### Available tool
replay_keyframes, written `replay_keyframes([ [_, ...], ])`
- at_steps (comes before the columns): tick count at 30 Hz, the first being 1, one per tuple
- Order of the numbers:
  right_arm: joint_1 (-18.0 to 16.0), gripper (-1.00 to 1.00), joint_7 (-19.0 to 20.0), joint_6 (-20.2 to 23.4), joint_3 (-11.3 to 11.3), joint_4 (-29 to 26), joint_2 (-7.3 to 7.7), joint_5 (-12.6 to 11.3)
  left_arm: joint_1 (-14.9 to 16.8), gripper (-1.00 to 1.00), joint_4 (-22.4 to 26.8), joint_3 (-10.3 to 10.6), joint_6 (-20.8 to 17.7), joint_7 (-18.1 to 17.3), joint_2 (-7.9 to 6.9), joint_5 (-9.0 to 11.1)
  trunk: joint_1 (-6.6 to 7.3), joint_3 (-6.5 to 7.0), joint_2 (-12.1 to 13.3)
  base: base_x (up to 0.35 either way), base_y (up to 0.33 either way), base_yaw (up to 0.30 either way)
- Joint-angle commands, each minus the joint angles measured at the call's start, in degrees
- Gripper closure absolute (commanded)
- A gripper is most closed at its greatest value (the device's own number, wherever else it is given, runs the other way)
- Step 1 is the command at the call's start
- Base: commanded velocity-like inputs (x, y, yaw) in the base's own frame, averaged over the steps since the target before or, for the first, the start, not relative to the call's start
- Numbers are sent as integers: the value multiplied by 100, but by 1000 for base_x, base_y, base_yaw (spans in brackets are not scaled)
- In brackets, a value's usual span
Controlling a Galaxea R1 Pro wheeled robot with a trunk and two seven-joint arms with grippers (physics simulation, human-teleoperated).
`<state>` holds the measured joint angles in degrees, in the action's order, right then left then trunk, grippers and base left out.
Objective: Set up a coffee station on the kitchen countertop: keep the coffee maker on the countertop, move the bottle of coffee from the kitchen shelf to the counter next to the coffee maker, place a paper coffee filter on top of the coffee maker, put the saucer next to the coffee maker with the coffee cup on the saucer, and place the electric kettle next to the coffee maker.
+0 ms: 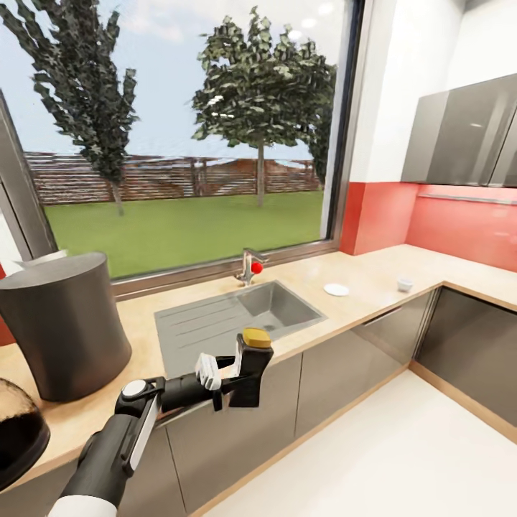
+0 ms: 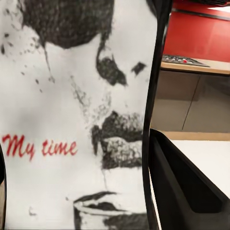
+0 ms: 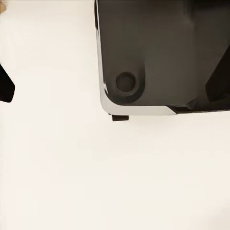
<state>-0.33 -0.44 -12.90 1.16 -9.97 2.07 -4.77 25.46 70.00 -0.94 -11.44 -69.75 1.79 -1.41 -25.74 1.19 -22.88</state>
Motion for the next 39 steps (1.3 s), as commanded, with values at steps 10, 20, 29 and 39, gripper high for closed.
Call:
replay_keyframes([
  [10,-2,-100,1,-21,15,10,-5,-50,2,100,14,-20,-43,-39,-3,189,-4,44,-4,122,-250,57],
  [20,-2,-100,1,-20,15,12,-5,-50,2,100,20,-20,-42,-39,-3,210,-4,124,-4,88,-267,108],
  [29,-2,-100,1,-19,15,12,-5,-50,0,100,34,-20,-43,-47,-3,211,-4,197,-4,148,-206,109],
  [39,-2,-100,1,-19,15,12,-5,-50,2,100,78,-205,-57,-51,-11,206,-4,260,-4,19,-13,94],
])
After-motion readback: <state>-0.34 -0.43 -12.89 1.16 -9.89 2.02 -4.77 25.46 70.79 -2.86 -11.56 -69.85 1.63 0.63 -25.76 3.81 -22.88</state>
